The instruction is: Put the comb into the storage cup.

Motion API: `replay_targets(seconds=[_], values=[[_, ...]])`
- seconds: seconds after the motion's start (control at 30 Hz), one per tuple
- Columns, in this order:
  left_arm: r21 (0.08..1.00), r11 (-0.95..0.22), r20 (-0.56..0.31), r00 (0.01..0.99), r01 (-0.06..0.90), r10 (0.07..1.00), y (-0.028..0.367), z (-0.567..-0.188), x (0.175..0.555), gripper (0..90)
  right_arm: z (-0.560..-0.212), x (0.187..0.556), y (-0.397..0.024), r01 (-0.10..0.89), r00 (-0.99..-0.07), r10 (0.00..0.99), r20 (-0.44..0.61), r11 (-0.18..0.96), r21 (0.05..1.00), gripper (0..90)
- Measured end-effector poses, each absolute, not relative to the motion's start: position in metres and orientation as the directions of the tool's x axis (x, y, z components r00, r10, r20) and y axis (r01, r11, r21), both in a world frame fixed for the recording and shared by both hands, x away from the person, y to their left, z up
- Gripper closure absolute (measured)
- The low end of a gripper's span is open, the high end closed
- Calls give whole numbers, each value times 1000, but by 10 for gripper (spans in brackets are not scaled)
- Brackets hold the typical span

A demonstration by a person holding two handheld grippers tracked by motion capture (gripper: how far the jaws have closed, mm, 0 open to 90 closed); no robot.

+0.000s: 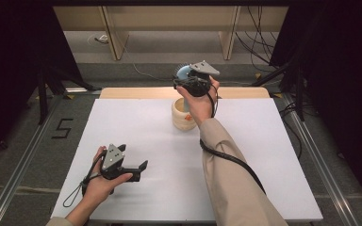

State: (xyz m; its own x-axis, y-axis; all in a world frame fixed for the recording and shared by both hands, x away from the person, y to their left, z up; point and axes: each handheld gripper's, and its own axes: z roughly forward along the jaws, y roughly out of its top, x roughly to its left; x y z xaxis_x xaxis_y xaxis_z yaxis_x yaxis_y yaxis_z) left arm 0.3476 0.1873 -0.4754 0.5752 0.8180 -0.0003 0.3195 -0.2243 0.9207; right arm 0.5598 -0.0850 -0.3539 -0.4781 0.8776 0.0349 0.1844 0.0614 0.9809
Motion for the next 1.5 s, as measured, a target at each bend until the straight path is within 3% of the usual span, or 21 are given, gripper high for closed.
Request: replay_targets(seconds=[1.5], values=[[919, -227, -1, 576, 323, 818, 187, -477, 348, 0, -385, 563, -88, 238, -466, 883, 47, 74, 968, 206]])
